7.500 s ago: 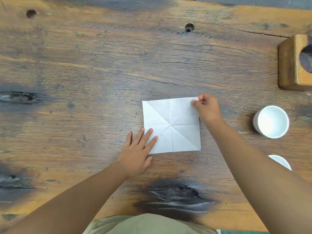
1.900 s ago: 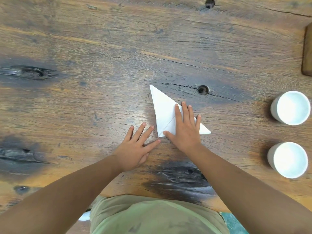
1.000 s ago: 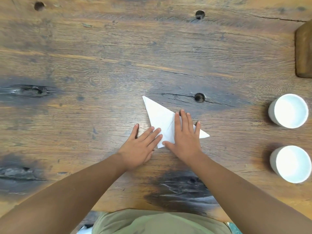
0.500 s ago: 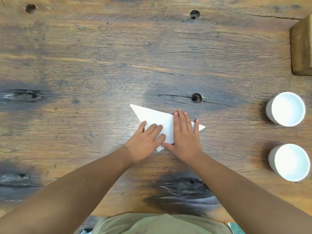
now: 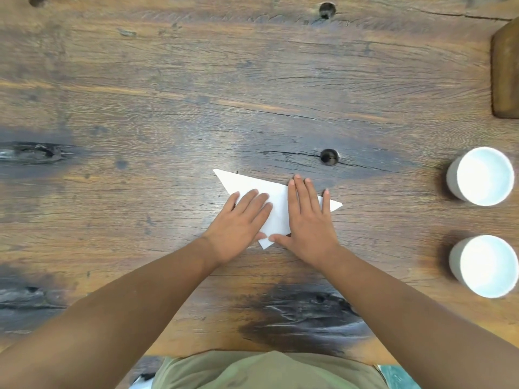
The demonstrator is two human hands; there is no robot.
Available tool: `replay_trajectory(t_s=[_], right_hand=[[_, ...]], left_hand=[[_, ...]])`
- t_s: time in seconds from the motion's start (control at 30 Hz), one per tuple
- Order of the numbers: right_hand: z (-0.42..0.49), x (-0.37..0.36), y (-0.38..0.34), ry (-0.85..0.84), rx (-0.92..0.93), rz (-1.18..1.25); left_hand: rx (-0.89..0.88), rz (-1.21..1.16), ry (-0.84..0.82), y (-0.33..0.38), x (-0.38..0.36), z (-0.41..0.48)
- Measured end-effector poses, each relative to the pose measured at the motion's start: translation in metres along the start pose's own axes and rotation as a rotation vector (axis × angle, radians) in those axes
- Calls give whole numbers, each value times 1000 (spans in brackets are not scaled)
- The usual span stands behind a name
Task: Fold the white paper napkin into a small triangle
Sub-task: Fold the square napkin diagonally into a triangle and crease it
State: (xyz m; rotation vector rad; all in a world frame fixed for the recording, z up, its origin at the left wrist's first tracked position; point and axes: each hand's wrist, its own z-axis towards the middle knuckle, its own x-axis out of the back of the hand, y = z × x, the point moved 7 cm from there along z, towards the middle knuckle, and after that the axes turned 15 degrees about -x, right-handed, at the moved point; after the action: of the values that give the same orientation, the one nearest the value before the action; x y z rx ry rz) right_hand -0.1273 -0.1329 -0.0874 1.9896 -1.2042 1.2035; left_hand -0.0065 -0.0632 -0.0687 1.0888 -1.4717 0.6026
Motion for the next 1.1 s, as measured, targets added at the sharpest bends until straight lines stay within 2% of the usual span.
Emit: replay_trajectory(t_s=[0.17,0.43,0.57,0.7,0.93,1.1], right_hand=[[-2,9,-5,14,89,-36],[-36,15,-17,123,284,74],[-51,-4,-18,70,354,29],[-46,-13,-2,0,331,-67],[-24,-3,27,9,130,-68],[-18,2,28,11,63,-75]], left_hand=[[69,-15,-50,0,-7,-4],[274,-101,-11,8,-12,-5],[318,-130,-20,9,-16,-6],[304,-135,-34,8,-18,-6],[369,-149,-90,1,-25,-8],[400,-129,-112,1,-27,-8]])
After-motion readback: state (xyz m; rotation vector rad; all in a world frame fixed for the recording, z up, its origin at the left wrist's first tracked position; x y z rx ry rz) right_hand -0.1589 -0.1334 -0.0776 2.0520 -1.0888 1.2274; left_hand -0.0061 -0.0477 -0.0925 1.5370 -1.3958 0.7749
